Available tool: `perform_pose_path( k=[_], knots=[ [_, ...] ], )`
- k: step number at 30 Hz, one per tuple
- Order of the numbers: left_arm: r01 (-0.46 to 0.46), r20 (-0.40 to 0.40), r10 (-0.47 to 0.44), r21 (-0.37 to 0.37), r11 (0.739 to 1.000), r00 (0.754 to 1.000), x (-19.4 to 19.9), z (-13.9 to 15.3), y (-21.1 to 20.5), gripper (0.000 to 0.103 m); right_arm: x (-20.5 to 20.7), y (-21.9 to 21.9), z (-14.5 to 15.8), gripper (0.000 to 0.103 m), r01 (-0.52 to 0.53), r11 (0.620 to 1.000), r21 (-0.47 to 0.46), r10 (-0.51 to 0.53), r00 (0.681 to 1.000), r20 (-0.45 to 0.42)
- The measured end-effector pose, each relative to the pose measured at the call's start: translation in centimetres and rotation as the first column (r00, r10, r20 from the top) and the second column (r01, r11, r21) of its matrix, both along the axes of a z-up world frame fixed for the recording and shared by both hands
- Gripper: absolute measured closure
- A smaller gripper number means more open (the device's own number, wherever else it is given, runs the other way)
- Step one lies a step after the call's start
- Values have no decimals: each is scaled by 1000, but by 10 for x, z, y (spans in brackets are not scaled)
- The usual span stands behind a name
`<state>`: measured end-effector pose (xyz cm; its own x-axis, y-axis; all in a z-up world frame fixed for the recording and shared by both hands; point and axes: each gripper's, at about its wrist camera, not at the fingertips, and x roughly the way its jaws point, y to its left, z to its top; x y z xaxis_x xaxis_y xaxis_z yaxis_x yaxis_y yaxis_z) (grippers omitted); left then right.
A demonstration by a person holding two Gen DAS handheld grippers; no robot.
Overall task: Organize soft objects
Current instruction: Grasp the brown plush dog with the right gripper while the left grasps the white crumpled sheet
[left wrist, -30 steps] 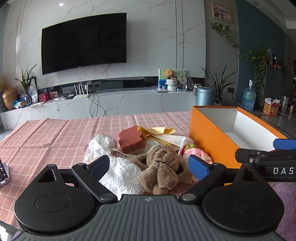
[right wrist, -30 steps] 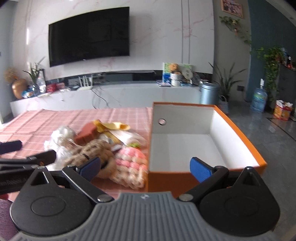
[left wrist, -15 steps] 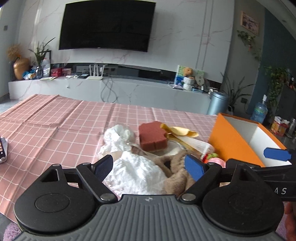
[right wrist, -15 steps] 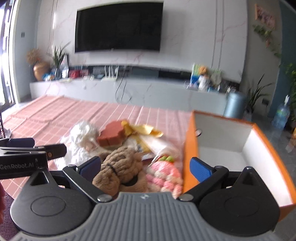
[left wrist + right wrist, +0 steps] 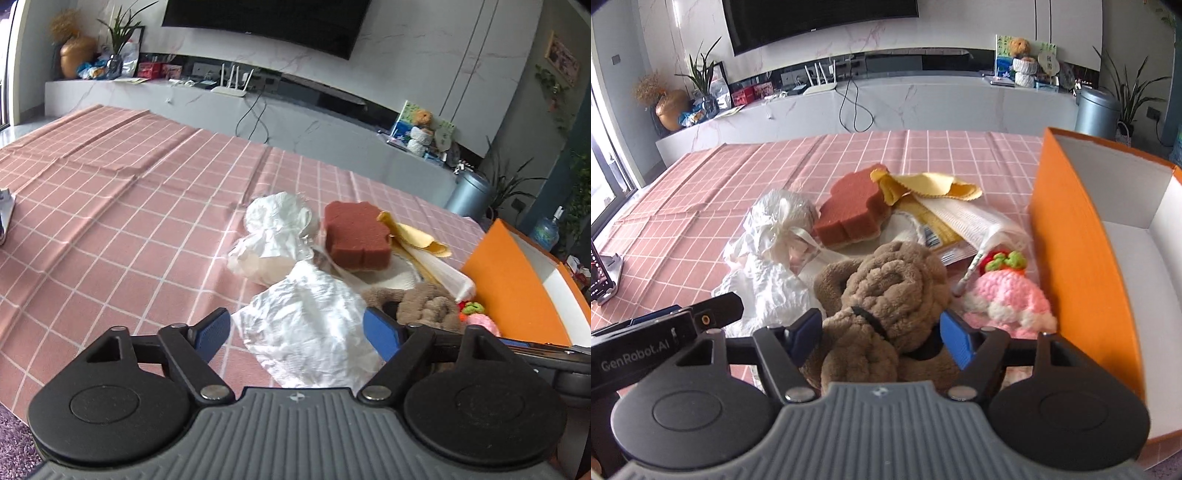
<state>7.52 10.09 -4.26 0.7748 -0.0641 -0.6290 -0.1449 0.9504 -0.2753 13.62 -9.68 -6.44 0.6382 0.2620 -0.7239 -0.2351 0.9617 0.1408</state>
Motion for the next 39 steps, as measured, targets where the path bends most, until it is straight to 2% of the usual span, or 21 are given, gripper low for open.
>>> perform_pose_path(
  k=[2,5,9,14,17,23,26,28,31,36,39],
  knots=[
    [-12,-16,11,-2,1000,1000,3,-4,2,16,6,5,-5,32,0,1000,-6,0,1000,-21],
    [-31,-32,29,-48,998,999,8,-9,7,16,15,6,-16,28,11,1000,-1,-11,997,-75],
    [-47,-66,42,-86,995,997,16,-15,11,13,16,13,-29,26,-13,999,-31,9,995,-102],
    [-43,-100,33,-102,994,994,21,-25,8,7,13,15,-35,41,-32,997,-71,27,997,-70],
    [-48,-111,34,-121,991,993,22,-28,8,5,11,10,-37,45,-38,998,-55,35,997,-69],
    [-32,-150,14,-119,992,989,31,-39,-1,8,9,8,-40,47,-68,996,-49,65,997,-51],
    [-29,-156,13,-100,995,988,33,-44,-6,27,9,8,-42,47,-76,996,-44,74,996,-46],
    [-8,-146,-4,-78,997,989,35,-44,-10,47,9,7,-42,47,-79,996,-38,77,996,-45],
    [20,-134,-31,-80,997,990,35,-44,-12,62,7,5,-40,48,-89,995,-34,88,996,-35],
    [43,-99,-50,-69,997,994,30,-36,-11,73,-1,-2,-29,49,-94,995,-22,94,996,3],
    [51,-66,-53,-39,998,996,24,-24,-10,74,-6,-9,-17,49,-91,996,1,91,995,34]
  ],
)
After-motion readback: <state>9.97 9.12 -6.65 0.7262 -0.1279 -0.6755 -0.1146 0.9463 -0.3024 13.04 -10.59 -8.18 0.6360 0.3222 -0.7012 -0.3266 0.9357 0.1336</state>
